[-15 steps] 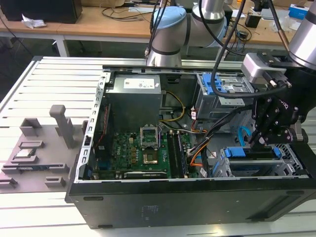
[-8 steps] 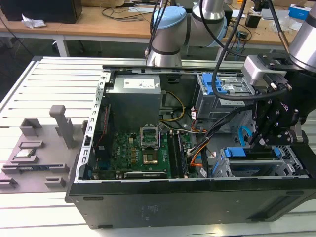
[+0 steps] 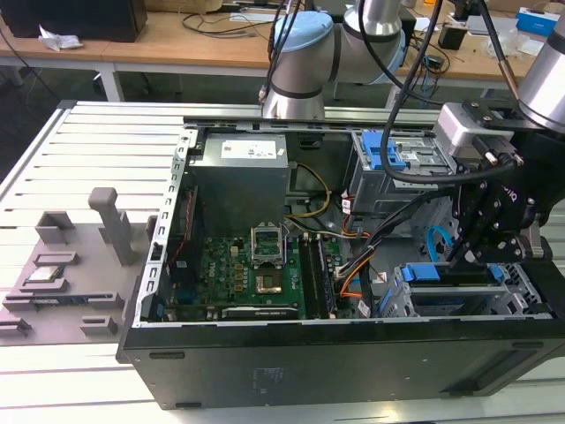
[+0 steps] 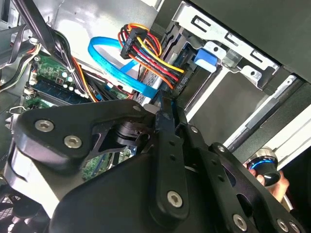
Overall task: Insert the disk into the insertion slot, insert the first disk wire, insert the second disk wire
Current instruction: 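Insert the second disk wire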
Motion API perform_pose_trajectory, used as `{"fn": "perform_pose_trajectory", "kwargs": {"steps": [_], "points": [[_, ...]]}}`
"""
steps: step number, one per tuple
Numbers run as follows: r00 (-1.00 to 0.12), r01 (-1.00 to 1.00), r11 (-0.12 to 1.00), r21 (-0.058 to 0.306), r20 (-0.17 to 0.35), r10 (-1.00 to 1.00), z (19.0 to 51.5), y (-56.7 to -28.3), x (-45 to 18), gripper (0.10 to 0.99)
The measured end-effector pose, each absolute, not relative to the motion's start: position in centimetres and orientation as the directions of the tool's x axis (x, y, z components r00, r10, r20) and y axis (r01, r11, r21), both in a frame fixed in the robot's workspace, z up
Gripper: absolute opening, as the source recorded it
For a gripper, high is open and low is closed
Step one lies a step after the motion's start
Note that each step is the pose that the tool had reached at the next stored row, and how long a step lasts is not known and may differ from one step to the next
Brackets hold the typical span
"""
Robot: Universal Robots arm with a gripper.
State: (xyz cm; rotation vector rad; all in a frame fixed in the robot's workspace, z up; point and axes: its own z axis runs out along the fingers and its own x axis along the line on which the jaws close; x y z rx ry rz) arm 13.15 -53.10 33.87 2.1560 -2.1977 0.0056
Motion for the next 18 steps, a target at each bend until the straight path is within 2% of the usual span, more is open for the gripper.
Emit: {"fn": "perform_pose_trajectory", "kwargs": {"steps": [4,5,10,12,14,18], "points": [[-0.018,-0.999,0.020,0.041,0.047,-0.999,33.8,-53.1,13.2,0.173],[-0.018,-0.999,0.020,0.041,0.047,-0.999,33.9,-53.1,13.2,0.239],[-0.018,-0.999,0.020,0.041,0.047,-0.999,35.6,-53.0,13.1,0.239],[-0.018,-0.999,0.020,0.041,0.047,-0.999,36.1,-52.9,13.1,0.224],[-0.018,-0.999,0.020,0.041,0.047,-0.999,36.5,-52.9,13.2,0.106],[-0.018,-0.999,0.020,0.041,0.047,-0.999,37.8,-52.9,13.2,0.106]]}}
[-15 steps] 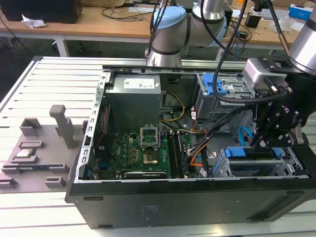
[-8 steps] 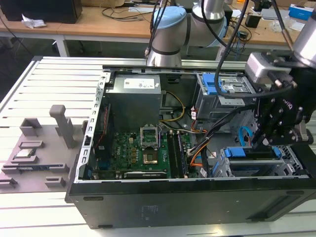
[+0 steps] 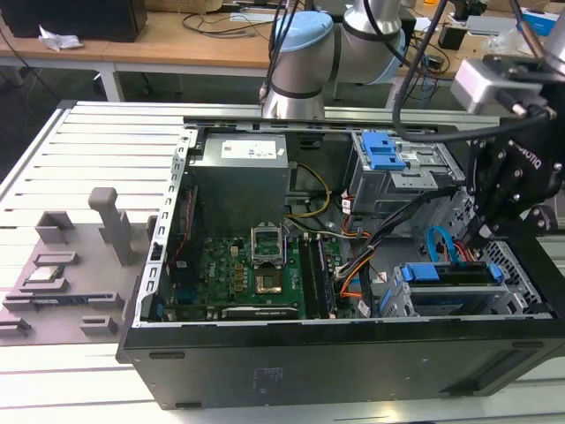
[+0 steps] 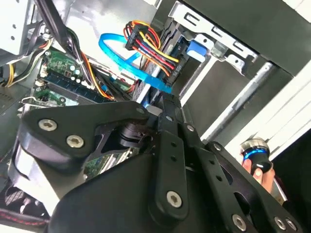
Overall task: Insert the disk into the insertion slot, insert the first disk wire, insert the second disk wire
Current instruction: 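Insert the second disk wire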
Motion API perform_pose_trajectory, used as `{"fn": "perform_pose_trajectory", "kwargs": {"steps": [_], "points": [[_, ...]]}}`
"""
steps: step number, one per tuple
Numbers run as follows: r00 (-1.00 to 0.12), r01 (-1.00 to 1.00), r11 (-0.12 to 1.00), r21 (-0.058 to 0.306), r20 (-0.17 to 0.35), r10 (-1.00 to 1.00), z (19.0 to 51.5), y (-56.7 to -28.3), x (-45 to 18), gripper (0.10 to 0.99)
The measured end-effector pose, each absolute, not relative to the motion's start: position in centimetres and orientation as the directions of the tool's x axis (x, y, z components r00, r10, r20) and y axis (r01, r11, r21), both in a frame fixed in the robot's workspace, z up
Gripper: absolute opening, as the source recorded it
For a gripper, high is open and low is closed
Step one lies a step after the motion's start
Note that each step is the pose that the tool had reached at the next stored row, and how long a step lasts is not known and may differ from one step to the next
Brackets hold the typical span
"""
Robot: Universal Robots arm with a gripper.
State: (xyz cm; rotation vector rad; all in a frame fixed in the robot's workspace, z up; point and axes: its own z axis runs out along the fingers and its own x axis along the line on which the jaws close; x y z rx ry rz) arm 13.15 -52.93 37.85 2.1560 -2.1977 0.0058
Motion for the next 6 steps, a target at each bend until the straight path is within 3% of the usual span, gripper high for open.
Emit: {"fn": "perform_pose_trajectory", "kwargs": {"steps": [6], "points": [[-0.018,-0.999,0.020,0.041,0.047,-0.999,38.47,-52.93,13.15,0.106]]}}
